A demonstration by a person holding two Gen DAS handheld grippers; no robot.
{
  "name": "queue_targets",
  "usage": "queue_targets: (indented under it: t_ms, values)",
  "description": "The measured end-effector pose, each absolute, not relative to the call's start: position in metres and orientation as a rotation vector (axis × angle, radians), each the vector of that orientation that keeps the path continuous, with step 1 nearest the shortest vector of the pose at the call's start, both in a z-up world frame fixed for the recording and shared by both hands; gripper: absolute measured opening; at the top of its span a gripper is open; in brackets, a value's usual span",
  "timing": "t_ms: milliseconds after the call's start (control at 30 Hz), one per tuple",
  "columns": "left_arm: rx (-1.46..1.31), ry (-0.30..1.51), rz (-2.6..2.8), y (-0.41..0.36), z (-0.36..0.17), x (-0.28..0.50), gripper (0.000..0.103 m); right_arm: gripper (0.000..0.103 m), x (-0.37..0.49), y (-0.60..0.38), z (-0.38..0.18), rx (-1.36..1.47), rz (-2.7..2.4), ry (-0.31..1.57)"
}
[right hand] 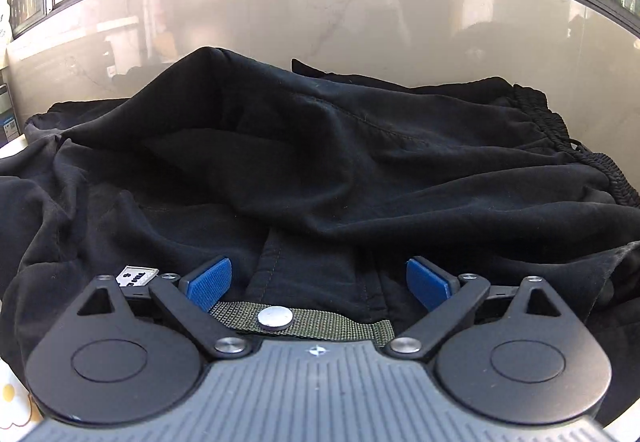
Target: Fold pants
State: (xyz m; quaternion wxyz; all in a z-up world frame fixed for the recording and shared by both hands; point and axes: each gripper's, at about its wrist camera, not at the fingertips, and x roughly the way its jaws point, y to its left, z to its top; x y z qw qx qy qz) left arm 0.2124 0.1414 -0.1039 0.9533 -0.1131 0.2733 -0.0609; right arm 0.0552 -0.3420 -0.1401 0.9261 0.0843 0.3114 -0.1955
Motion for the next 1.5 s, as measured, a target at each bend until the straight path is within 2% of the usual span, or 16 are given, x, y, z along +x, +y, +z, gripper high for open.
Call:
queue_targets:
  t_ms: [500, 1067, 1300, 1500]
  values:
    - [-0.171, 0.551, -0.12, 0.139, -0.104, 0.194, 0.083, 0.103, 0.068, -0.352, -0.151, 0.203, -0.369, 0.722]
    - [-0.187, 0.563, 0.051, 0.188, -0.109, 0.131, 0.083, 0.103, 0.072, -0.35, -0.153, 0.191, -0.372, 0.732]
    - [-0.179, 0.554, 0.15, 0.207, -0.103, 0.122, 0.083, 0.102, 0.058, -0.338, -0.13, 0.212, -0.355, 0.614]
    - [-0.278, 0.617, 0.205, 0.223, -0.116, 0.124, 0.083, 0.102, 0.055, -0.337, -0.111, 0.232, -0.391, 0.545]
